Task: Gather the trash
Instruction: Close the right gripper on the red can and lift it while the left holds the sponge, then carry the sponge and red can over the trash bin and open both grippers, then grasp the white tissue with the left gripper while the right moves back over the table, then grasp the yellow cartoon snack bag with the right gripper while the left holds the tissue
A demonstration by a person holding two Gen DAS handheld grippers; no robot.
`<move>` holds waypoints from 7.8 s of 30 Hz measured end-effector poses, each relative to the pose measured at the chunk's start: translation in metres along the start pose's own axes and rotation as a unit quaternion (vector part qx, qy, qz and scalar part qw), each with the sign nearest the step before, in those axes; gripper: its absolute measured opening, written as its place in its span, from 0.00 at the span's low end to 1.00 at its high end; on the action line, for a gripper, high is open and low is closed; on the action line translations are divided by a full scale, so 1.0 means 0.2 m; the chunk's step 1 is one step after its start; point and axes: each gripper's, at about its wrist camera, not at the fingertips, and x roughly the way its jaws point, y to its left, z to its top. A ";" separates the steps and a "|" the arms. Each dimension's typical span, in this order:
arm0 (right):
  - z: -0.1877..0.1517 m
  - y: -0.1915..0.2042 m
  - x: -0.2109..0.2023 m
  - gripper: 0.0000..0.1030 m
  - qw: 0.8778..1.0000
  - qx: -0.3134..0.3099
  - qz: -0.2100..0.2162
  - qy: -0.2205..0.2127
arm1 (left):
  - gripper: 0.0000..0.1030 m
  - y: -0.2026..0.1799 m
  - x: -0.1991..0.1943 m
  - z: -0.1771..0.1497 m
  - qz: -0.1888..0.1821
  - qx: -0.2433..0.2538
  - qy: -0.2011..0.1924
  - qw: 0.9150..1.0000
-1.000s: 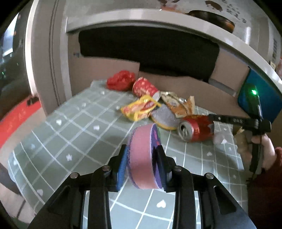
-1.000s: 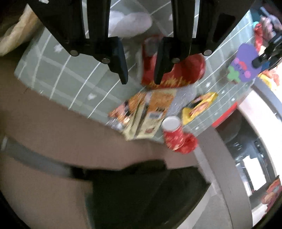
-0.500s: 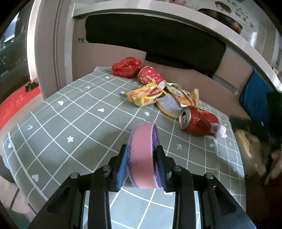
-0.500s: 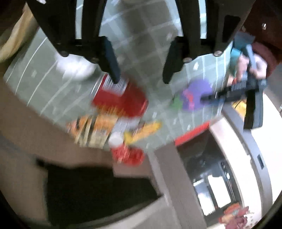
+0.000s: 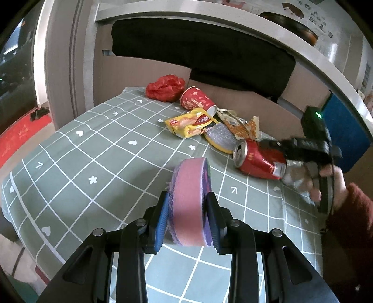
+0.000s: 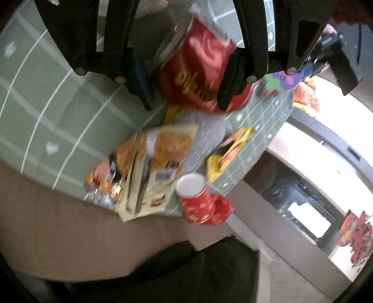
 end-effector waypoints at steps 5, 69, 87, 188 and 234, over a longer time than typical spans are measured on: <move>-0.21 0.23 -0.08 0.52 0.997 -0.073 -0.001 0.016 | 0.32 -0.01 0.00 0.01 0.000 0.001 0.002 1.000; -0.55 0.57 -0.45 0.25 0.961 -0.170 -0.207 -0.073 | 0.30 -0.46 0.01 0.11 -0.025 0.058 -0.038 0.997; -0.55 0.41 -0.84 0.25 0.961 -0.092 -0.212 -0.153 | 0.30 -0.81 0.00 0.13 -0.046 0.096 -0.057 0.993; -0.74 0.04 -1.14 0.56 0.918 0.005 -0.344 -0.197 | 0.60 -1.08 0.80 0.15 -0.109 0.126 0.095 0.981; 0.40 -0.05 0.39 0.38 0.967 0.010 -0.256 -0.020 | 0.19 0.07 0.13 0.11 -0.037 -0.071 0.002 0.997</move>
